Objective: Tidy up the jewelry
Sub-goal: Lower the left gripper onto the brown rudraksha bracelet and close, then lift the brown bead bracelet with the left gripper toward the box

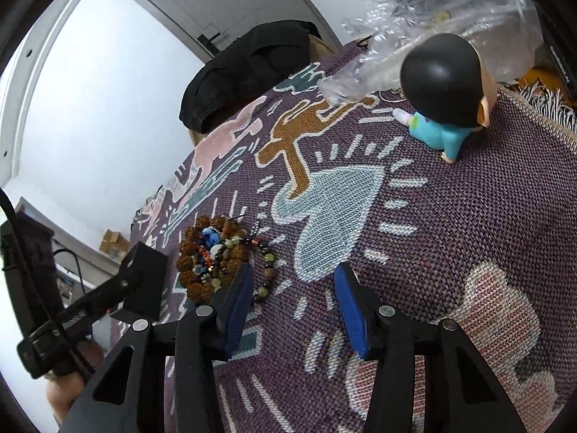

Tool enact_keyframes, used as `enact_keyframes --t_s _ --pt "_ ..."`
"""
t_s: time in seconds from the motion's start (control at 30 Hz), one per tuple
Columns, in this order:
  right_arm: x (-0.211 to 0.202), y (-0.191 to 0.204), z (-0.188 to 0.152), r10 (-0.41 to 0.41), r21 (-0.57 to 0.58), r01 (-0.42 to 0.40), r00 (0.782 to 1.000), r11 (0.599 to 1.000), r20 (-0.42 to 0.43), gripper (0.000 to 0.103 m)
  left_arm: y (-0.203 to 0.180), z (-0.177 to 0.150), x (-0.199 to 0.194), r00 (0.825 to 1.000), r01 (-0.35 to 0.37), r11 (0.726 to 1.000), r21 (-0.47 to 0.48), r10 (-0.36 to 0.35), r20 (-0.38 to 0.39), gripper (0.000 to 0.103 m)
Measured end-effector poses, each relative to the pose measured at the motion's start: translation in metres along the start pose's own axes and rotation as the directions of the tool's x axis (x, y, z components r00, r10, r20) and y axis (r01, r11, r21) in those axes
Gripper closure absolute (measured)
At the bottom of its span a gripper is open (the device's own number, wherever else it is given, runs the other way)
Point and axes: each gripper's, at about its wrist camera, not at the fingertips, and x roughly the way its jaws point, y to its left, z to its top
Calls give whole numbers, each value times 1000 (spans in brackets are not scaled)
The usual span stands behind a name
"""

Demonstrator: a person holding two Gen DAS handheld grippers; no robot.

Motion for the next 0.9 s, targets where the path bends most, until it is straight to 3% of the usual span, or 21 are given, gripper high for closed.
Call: enact_keyframes --t_s 0.2,0.27,0.3,0.63,0.9 --pt "7 -6 0 -1 13 1 1000 1000 -13 54 5 -2 20 997 -60 998 -14 59 -42 62" --pt "10 -6 -1 -2 11 2 1000 1000 -19 54 7 -3 25 996 -72 997 -13 71 -53 77" --pt "11 -5 -1 -3 9 3 1000 1000 -22 54 8 -3 27 995 -77 997 -14 76 -57 79" --pt "22 0 2 -7 -7 7 999 1000 -46 54 -3 8 -7 994 -105 993 49 103 33 82" --pt "37 14 9 -41 -64 37 997 997 -72 54 0 14 -33 992 -93 995 42 89 86 82"
